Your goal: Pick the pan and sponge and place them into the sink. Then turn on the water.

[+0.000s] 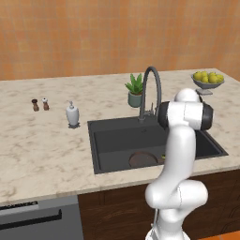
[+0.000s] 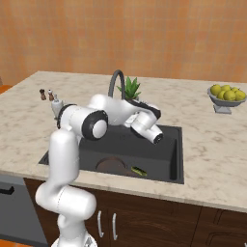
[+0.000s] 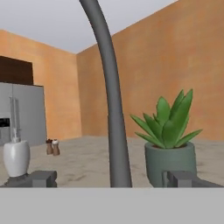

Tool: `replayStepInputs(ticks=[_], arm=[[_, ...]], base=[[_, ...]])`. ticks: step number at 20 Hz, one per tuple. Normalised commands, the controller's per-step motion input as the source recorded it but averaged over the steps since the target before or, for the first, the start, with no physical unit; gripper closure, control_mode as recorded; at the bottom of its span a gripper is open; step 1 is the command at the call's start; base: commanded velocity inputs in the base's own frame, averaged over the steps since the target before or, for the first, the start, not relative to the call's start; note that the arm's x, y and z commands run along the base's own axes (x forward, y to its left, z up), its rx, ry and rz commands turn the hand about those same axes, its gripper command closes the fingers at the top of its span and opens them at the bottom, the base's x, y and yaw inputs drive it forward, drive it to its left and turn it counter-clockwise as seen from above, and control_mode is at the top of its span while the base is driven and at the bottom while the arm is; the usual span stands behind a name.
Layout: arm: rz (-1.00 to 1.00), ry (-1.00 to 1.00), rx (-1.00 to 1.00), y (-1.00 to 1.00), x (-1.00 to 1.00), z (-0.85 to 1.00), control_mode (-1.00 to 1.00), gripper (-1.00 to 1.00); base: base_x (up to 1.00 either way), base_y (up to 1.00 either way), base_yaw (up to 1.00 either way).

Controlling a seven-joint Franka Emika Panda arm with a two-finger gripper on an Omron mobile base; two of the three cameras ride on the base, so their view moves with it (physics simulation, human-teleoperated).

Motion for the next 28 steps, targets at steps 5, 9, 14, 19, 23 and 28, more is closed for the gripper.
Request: replayStepInputs(ticks=[5, 9, 14, 19, 23, 28], arm=[[0.03, 0.0, 0.0, 0.0, 0.27, -0.17, -1.0, -1.0], [0.0, 0.0, -0.02, 0.2, 0.25, -0.02, -1.0, -1.0], [0.0, 0.0, 0.0, 0.06, 0.34, 0.0, -1.0, -1.0], [0.0, 0.05, 0.0, 0.0, 0.45, -0.06, -1.0, -1.0], [0.01, 0.06, 0.0, -0.02, 0.38, -0.22, -1.0, -1.0], [0.02, 0.0, 0.0, -0.06, 0.33, -0.24, -1.0, -1.0]], base=[[0.0, 0.0, 0.0], [0.0, 0.0, 0.0], [0.0, 0.0, 0.0], [0.0, 0.0, 0.0], [0.0, 0.0, 0.0], [0.0, 0.0, 0.0]])
